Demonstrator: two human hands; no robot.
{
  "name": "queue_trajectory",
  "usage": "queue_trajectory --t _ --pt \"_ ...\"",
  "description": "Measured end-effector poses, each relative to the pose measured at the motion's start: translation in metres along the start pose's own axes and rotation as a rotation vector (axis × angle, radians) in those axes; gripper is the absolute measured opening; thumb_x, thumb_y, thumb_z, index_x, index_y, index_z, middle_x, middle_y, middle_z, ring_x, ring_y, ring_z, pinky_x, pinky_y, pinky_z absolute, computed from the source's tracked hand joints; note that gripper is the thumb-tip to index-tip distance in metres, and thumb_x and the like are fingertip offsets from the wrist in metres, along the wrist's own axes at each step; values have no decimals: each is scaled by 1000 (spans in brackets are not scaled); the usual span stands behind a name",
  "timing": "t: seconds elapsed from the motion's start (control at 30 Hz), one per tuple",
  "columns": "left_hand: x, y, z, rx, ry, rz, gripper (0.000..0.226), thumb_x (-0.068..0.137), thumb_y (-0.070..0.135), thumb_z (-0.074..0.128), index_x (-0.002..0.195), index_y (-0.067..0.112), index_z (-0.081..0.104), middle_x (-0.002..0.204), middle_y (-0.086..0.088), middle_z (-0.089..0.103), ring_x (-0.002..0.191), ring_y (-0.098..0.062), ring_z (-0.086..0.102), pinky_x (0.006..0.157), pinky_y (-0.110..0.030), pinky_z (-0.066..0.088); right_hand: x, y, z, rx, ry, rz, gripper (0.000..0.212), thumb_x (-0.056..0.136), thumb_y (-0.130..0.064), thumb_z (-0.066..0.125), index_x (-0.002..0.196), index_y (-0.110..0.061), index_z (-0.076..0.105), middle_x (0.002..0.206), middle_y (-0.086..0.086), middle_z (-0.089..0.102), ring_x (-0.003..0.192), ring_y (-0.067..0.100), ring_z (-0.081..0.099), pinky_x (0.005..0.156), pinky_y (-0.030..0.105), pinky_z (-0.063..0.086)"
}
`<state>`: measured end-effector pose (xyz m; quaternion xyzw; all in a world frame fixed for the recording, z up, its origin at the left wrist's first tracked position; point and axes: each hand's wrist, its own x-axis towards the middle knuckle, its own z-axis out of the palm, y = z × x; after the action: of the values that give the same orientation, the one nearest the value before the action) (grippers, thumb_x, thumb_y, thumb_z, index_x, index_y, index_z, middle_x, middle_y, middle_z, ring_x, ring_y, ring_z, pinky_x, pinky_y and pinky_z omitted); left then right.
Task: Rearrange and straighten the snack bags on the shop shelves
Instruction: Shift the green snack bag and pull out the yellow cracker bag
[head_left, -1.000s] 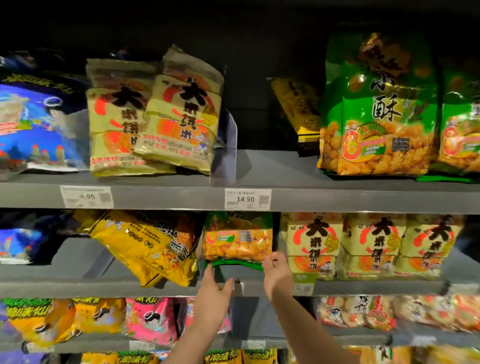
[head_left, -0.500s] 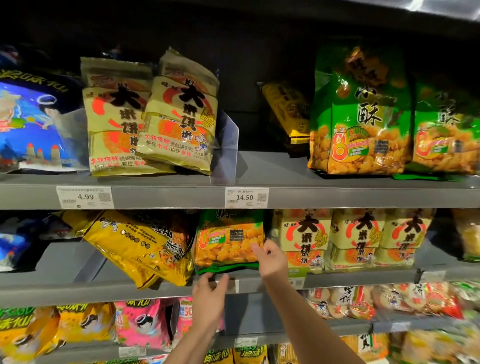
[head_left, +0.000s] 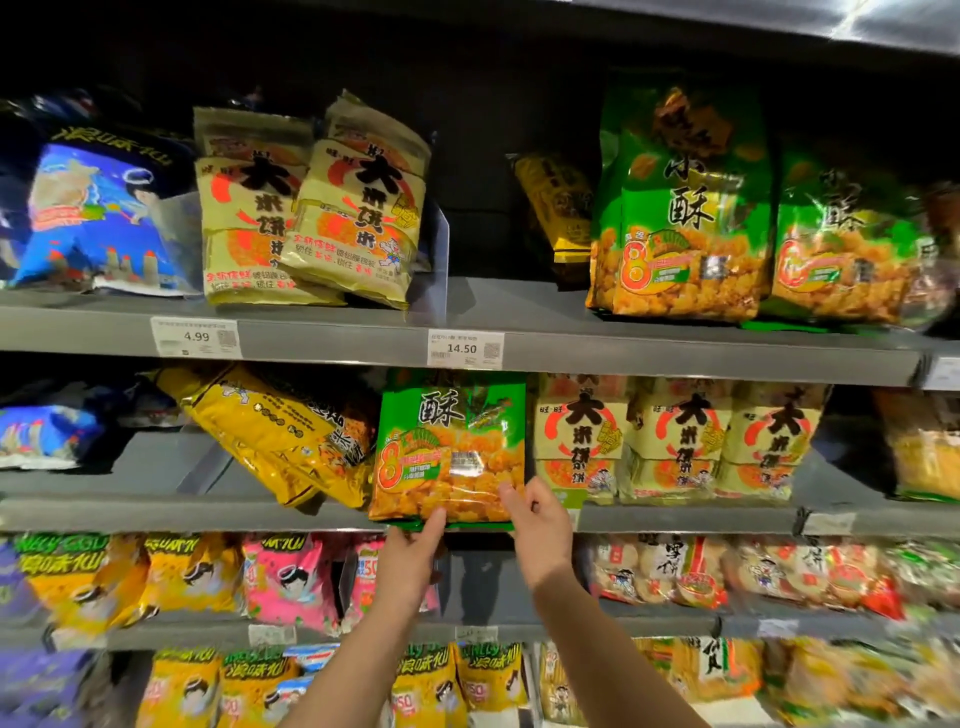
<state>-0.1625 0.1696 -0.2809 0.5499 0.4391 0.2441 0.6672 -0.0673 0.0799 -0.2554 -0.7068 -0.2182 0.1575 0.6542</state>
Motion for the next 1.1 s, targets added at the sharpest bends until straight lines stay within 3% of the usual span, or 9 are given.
queue_trajectory --t 0.13,0.23,0.43,0.63,0.77,0.83,1.0,1.1 --pt "-47 -9 5 -118 -4 -14 35 87 33 59 113 18 41 104 -10 59 100 -30 58 80 -38 50 -32 -2 -31 32 -69 16 39 92 -26 56 68 -16 27 71 7 21 64 16 21 63 31 24" --pt "-85 -19 8 -100 34 17 32 82 36 66 96 15 47 86 -5 62 90 -30 62 73 -36 47 -58 -1 -53 55 -89 24 41 91 -28 57 65 -18 27 67 3 24 63 13 26 68 31 30" --pt "-141 -28 24 -124 89 78 20 85 35 61 87 20 48 102 -12 63 86 -23 66 65 -32 49 -91 -12 -90 49 -80 -5 40 89 -24 59 62 -15 32 58 -1 29 57 13 30 66 31 35" --pt "-170 -18 42 -150 98 147 24 84 34 62 87 16 45 99 -11 59 82 -22 66 71 -35 51 -105 -19 -118 79 -52 -43 44 89 -26 60 58 -19 30 53 -9 28 55 10 28 66 32 33" --pt "-183 -13 55 -142 130 229 22 87 29 59 77 28 39 81 0 47 70 -11 56 67 -31 50 -112 -22 -131 84 -50 -69 43 89 -26 59 58 -19 30 50 -11 29 52 8 28 67 33 35" --pt "-185 -13 60 -143 135 252 24 88 29 58 75 31 37 77 4 43 67 -9 54 73 -40 49 -113 -22 -135 76 -54 -73 45 90 -27 58 55 -25 30 51 -10 29 53 8 27 67 32 33" --pt "-181 -11 67 -201 141 284 17 90 25 54 81 25 40 81 3 45 71 -10 51 70 -42 50 -114 -25 -136 59 -39 -67 48 89 -25 58 50 -29 31 50 -9 29 52 7 26 66 31 30" --pt "-177 -16 66 -173 159 291 22 87 41 56 91 23 44 89 3 48 81 -17 53 81 -51 51 -116 -27 -135 44 -45 -94 48 90 -25 58 51 -28 29 48 -10 29 51 6 25 64 30 29"
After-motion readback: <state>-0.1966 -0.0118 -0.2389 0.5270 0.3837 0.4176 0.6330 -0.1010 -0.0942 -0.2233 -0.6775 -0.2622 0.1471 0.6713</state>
